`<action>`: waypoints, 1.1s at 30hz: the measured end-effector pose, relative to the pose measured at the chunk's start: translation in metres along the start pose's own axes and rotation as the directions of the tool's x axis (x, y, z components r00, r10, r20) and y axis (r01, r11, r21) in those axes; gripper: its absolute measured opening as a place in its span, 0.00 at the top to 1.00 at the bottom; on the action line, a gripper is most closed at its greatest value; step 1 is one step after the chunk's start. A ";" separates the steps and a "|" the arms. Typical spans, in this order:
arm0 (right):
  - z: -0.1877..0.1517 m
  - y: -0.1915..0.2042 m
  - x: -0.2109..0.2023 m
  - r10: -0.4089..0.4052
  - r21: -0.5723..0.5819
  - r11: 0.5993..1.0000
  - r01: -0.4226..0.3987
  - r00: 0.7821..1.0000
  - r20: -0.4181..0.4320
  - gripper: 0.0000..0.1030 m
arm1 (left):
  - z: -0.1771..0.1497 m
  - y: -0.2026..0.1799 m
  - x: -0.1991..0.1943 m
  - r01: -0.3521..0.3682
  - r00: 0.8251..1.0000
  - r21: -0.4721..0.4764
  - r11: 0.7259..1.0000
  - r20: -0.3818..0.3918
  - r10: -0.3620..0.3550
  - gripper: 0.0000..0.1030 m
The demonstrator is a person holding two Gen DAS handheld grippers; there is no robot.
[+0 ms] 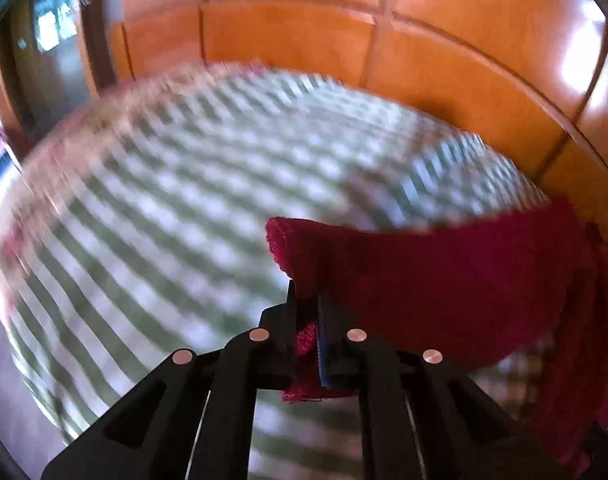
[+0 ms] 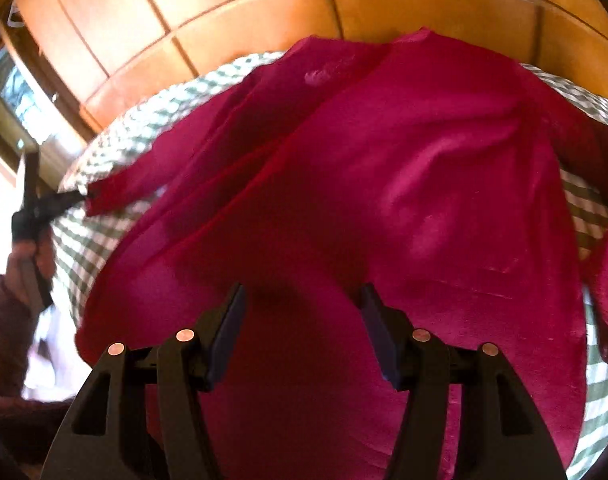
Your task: Fold small clothes
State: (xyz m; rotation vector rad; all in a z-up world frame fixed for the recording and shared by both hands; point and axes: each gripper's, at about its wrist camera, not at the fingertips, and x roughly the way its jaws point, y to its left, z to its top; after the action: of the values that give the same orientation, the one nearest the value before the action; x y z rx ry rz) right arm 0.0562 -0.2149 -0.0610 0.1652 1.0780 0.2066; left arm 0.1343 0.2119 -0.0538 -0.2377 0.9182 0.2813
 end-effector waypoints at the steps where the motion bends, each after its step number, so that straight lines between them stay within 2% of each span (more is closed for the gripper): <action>1: -0.001 0.001 0.002 -0.008 -0.011 1.000 0.008 1.000 0.001 0.43 | 0.016 0.009 -0.003 -0.027 0.999 -0.018 0.999 0.032 0.027 0.94; 5: -0.001 0.004 0.010 -0.015 -0.023 1.000 0.015 1.000 0.008 0.39 | 0.068 0.037 -0.010 -0.129 0.983 -0.079 0.988 0.121 0.138 0.94; 9: -0.002 0.005 0.016 -0.024 -0.034 0.999 0.025 1.000 0.015 0.38 | 0.110 0.053 -0.010 -0.252 0.946 -0.124 0.960 0.178 0.271 0.94; 14: -0.001 0.006 0.019 -0.029 -0.039 0.999 0.030 0.999 0.017 0.38 | 0.130 0.057 0.007 -0.320 0.926 -0.167 0.933 0.152 0.345 0.94; 16: -0.001 0.008 0.019 -0.033 -0.044 0.998 0.034 0.999 0.017 0.38 | 0.125 0.056 0.009 -0.319 0.932 -0.187 0.929 0.114 0.343 0.92; 17: -0.001 0.008 0.018 -0.032 -0.042 0.999 0.033 0.999 0.018 0.38 | 0.121 0.055 0.011 -0.302 0.941 -0.194 0.934 0.100 0.325 0.90; 19: 0.000 0.006 0.016 -0.025 -0.040 0.999 0.026 1.000 0.014 0.38 | 0.105 0.047 0.003 -0.207 0.968 -0.187 0.960 0.106 0.229 0.81; 21: 0.002 0.002 0.011 -0.007 -0.025 1.000 0.007 1.000 0.013 0.38 | 0.085 0.034 -0.007 -0.133 0.982 -0.142 0.981 0.113 0.150 0.64; 22: 0.003 -0.004 0.007 -0.010 -0.005 1.000 0.010 1.000 0.018 0.38 | 0.069 0.023 -0.014 -0.052 0.992 -0.102 0.993 0.112 0.063 0.59; 23: 0.003 -0.013 0.000 -0.022 0.019 1.000 0.021 0.999 0.030 0.38 | 0.057 0.015 -0.020 0.013 0.995 -0.072 0.997 0.102 -0.005 0.55; 24: 0.004 -0.020 -0.005 -0.036 0.038 0.999 0.034 0.998 0.043 0.38 | 0.044 0.006 -0.024 0.079 0.993 -0.042 0.996 0.087 -0.075 0.55; 25: 0.003 -0.030 -0.013 -0.056 0.062 0.997 0.052 0.997 0.058 0.38 | 0.025 -0.005 -0.030 0.166 0.985 -0.005 0.986 0.057 -0.166 0.55; 26: 0.002 -0.042 -0.022 -0.083 0.091 0.993 0.076 0.994 0.071 0.38 | 0.007 -0.016 -0.033 0.249 0.968 0.023 0.968 0.015 -0.249 0.52; 28: -0.003 -0.063 -0.036 -0.129 0.141 0.983 0.117 0.988 0.082 0.38 | -0.019 -0.030 -0.036 0.362 0.931 0.041 0.931 -0.060 -0.359 0.52; 29: -0.009 -0.078 -0.046 -0.163 0.176 0.974 0.146 0.983 0.083 0.38 | -0.034 -0.036 -0.037 0.419 0.905 0.037 0.907 -0.098 -0.414 0.52; 30: -0.015 -0.089 -0.053 -0.197 0.199 0.964 0.179 0.977 0.079 0.38 | -0.053 -0.044 -0.037 0.489 0.863 0.027 0.872 -0.156 -0.480 0.52; 33: -0.037 -0.113 -0.068 -0.261 0.240 0.940 0.243 0.965 0.043 0.38 | -0.090 -0.059 -0.043 0.575 0.798 0.030 0.818 -0.242 -0.552 0.52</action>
State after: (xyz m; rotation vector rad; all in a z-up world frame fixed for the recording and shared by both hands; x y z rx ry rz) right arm 0.0024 -0.3402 -0.0462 0.2411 1.0369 -0.1576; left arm 0.0625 0.1220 -0.0673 -0.4445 1.0366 -0.3592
